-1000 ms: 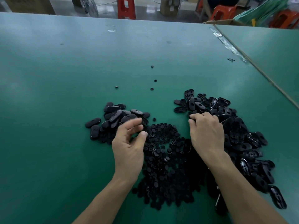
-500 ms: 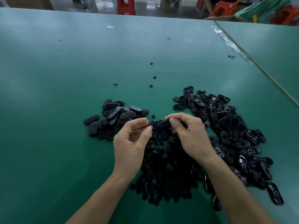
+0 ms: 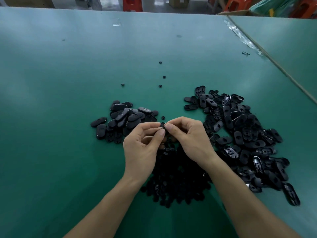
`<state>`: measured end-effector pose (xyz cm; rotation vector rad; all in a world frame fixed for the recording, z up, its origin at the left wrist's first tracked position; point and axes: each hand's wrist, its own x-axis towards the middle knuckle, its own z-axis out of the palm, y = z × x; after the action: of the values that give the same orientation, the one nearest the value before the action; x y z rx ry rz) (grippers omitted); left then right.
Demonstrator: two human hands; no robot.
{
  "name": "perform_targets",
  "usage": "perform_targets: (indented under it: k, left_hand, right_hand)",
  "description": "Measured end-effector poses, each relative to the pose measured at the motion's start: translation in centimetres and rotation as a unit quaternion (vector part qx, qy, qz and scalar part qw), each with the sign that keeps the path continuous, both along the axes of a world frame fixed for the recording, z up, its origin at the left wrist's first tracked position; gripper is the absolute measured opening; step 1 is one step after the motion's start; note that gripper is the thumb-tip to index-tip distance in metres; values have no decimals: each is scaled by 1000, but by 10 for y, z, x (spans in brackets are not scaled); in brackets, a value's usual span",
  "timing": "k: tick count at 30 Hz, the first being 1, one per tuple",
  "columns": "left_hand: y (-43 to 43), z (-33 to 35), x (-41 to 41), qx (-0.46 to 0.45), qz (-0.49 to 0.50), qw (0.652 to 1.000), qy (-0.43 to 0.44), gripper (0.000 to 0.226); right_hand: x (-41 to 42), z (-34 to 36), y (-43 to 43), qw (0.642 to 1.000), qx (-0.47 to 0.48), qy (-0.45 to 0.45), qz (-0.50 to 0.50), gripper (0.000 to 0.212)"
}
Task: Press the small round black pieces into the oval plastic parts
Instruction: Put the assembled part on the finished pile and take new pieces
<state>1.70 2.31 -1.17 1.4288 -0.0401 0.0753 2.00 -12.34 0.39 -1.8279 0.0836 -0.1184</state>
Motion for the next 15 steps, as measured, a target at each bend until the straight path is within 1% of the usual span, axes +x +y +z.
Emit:
perform_targets:
  k: [6, 9, 11, 15]
  left_hand:
    - [1, 1, -1, -15, -7, 1000, -8, 16]
    - [2, 0, 0, -29, -4, 1000, -3, 19]
    - [2, -1, 2, -29, 0, 1000, 0, 20]
    - [0, 0, 3, -31, 5, 999, 10, 18]
  right_hand:
    - [-2, -1, -2, 1000, -1, 2, 6, 5]
    - [-3, 0, -1, 1000, 12, 5, 4, 4]
    - [-4, 1, -1, 1000, 23, 9, 8, 7]
    - [-4, 2, -1, 1000, 6, 6, 27, 15]
